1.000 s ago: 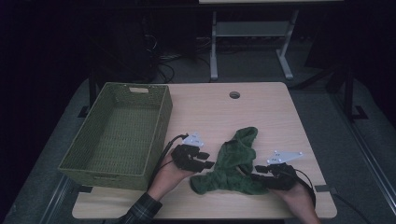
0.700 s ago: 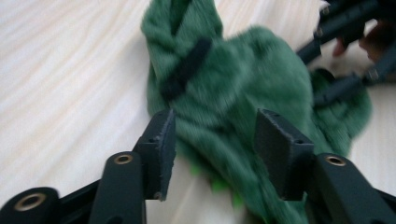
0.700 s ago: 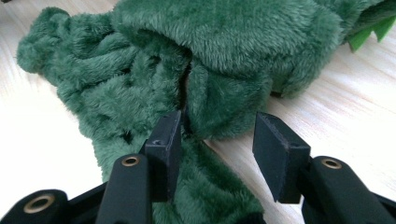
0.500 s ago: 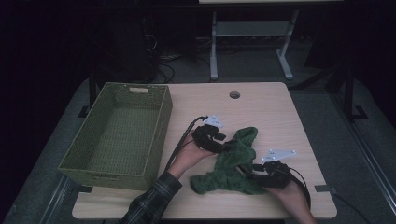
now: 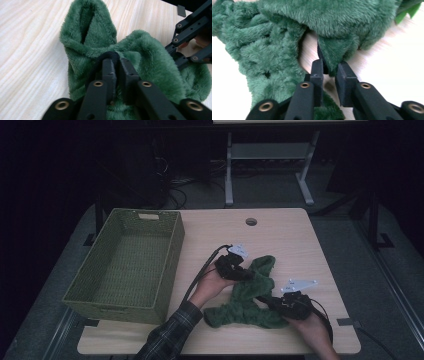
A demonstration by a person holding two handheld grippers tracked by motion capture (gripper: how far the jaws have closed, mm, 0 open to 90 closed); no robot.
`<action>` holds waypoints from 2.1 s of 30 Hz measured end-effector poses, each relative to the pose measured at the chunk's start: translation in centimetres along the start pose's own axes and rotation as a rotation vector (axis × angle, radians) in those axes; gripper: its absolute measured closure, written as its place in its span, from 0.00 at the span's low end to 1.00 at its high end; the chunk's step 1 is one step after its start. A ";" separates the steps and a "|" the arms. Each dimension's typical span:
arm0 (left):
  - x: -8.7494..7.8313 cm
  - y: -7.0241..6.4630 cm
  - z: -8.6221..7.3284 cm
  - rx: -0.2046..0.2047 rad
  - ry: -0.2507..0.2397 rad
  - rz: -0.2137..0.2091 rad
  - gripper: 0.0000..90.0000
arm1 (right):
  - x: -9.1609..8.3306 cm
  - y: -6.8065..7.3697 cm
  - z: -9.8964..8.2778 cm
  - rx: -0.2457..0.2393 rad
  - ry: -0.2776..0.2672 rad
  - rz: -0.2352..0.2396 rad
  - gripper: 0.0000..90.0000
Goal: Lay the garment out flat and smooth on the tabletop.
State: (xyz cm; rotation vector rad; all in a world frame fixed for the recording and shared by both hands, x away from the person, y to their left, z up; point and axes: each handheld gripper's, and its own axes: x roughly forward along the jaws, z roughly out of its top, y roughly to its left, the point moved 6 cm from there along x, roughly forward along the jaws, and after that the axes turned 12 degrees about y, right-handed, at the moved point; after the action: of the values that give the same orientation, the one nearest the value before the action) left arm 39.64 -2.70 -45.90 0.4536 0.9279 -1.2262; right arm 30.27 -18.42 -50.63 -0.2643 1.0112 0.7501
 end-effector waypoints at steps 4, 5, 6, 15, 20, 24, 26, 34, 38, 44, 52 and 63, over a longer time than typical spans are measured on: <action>-1.3 0.1 -0.1 -0.013 -0.032 0.015 0.95 | -0.4 -0.5 0.0 0.016 -0.017 -0.014 0.87; -1.6 0.1 -0.2 -0.017 -0.045 0.020 0.95 | -0.5 -0.6 -0.1 0.021 -0.020 -0.019 0.87; -2.0 0.0 -0.3 -0.029 -0.056 0.021 0.95 | -0.5 -0.8 0.0 0.028 -0.026 -0.022 0.87; -4.4 0.2 -1.6 -0.062 -0.104 0.040 0.96 | -0.3 -2.3 0.7 0.049 -0.043 -0.058 0.80; -4.8 0.6 -2.4 -0.080 -0.107 0.036 0.96 | 0.5 -2.7 1.0 0.062 -0.033 -0.043 0.78; -4.8 0.7 -2.6 -0.091 -0.109 0.038 0.96 | 0.7 -2.9 1.6 0.058 -0.044 -0.044 0.87; -5.0 0.8 -2.7 -0.090 -0.111 0.040 0.96 | 0.6 -2.9 1.8 0.056 -0.053 -0.042 0.90; -6.4 0.8 -3.3 -0.108 -0.134 0.070 0.96 | -2.0 -3.7 2.5 0.034 -0.125 -0.074 0.97; -7.2 0.6 -4.1 -0.137 -0.138 0.084 0.96 | -3.8 -4.1 3.5 0.022 -0.172 -0.078 0.98; -6.7 0.6 -6.3 -0.192 -0.085 0.122 0.96 | -3.3 -4.2 4.8 0.002 -0.159 -0.058 0.98; -3.7 1.5 -9.2 -0.264 0.016 0.131 0.96 | 0.1 -4.2 4.9 0.001 -0.052 -0.026 0.98; -2.0 2.2 -10.0 -0.264 0.064 0.156 0.84 | 2.4 -4.3 4.2 0.001 0.029 -0.018 0.97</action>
State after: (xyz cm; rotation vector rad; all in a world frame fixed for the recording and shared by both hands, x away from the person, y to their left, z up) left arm 38.03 6.60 -50.38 0.3485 1.0725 -0.9366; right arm 36.76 -18.27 -51.07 -0.2839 1.0357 0.7310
